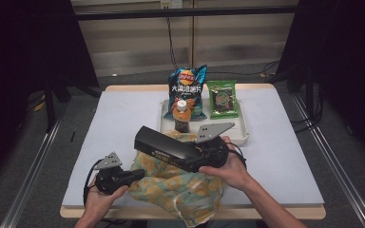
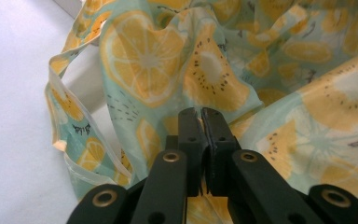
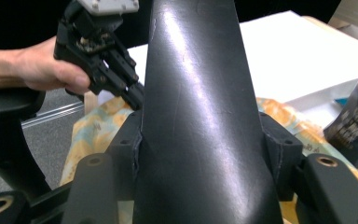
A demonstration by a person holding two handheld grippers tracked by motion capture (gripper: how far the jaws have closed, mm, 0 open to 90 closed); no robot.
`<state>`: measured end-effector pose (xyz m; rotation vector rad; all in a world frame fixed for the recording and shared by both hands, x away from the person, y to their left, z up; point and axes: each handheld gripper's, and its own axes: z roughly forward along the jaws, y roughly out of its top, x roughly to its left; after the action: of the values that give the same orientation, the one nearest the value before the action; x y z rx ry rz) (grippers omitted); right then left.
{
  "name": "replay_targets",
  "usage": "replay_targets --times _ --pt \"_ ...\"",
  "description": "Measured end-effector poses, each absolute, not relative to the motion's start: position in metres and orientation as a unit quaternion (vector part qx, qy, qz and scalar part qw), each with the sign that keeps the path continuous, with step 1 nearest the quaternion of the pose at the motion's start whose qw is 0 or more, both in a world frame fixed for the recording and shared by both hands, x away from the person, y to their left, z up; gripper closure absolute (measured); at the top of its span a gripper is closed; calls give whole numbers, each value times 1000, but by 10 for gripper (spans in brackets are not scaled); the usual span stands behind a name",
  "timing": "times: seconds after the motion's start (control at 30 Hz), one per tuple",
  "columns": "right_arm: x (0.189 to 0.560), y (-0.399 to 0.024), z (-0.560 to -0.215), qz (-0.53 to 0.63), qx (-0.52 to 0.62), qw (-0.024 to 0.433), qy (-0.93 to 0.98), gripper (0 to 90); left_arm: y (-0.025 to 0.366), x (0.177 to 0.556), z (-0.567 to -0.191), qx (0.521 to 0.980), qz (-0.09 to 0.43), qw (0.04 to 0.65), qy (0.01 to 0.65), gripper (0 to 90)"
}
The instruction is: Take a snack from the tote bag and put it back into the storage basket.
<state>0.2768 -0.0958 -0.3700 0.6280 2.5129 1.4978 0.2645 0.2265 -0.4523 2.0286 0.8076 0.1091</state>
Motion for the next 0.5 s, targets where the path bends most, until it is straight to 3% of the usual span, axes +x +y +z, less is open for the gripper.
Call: replay_targets --times 0.2,0.23,0.3,0.4,0.5 --pt "278 -98 -356 510 208 82 830 433 228 265 -452 821 44 464 331 868" --pt "278 -99 -355 510 210 83 830 433 228 263 -450 817 44 472 327 849" --pt "279 -99 -357 504 210 83 834 433 226 260 -443 810 56 487 323 703" --pt "280 -98 -363 497 217 81 837 433 224 254 -432 793 61 521 310 698" --pt "284 -98 -371 494 226 76 836 433 217 245 -419 778 74 547 298 627"
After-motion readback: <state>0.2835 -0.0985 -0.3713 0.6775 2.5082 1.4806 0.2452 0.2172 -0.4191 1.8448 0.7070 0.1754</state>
